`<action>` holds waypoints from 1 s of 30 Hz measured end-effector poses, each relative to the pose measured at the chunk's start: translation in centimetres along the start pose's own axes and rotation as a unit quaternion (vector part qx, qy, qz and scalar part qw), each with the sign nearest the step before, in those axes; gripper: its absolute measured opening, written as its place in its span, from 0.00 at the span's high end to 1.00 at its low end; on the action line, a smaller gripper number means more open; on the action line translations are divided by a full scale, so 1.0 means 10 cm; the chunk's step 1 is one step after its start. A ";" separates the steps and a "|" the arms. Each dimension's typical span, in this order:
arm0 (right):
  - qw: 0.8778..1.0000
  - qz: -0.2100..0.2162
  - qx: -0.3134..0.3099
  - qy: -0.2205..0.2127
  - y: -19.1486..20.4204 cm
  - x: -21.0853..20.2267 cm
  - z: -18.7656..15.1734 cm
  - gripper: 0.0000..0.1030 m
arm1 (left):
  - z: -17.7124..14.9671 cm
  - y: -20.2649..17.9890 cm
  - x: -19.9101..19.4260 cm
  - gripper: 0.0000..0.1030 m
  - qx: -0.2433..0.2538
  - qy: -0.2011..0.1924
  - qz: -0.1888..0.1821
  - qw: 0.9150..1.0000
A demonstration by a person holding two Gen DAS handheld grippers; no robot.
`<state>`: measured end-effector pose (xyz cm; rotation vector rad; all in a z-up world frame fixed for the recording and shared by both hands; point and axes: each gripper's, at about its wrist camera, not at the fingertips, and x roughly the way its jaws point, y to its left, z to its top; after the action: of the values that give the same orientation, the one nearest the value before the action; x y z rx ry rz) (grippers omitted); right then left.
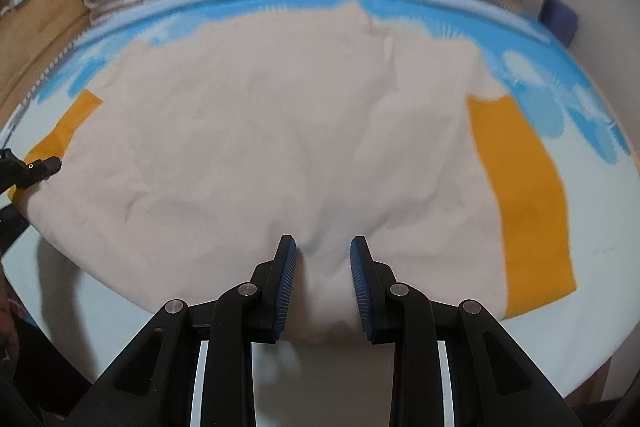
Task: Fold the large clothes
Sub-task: 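Lift the orange fabric bundle with the left gripper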
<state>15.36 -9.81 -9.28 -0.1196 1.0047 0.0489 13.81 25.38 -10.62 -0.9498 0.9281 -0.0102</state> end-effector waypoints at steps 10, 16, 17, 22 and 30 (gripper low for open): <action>0.997 0.018 0.026 -0.070 0.62 -0.46 -0.22 0.71 | 0.14 -0.32 -0.98 0.91 0.218 -0.024 0.045 0.975; 0.995 0.061 -0.063 0.047 1.10 0.13 -0.33 0.71 | 0.01 -0.13 -0.83 0.91 0.214 -0.013 0.079 0.974; 0.993 0.061 -0.078 0.065 1.12 0.21 -0.33 0.71 | 0.00 -0.16 -0.83 0.91 0.220 -0.018 0.081 0.972; 0.993 0.087 -0.045 0.072 0.92 -0.01 -0.05 0.71 | -0.09 -0.33 -0.82 0.91 0.260 -0.029 0.082 0.962; 0.992 0.048 -0.101 -0.059 -0.08 -0.92 0.67 0.57 | -0.29 -0.66 -0.74 0.91 0.303 -0.041 0.085 0.948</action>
<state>16.09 -9.65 2.09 -0.2501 0.8861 0.2435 9.66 22.22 -1.66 -0.2970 0.8540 -0.1044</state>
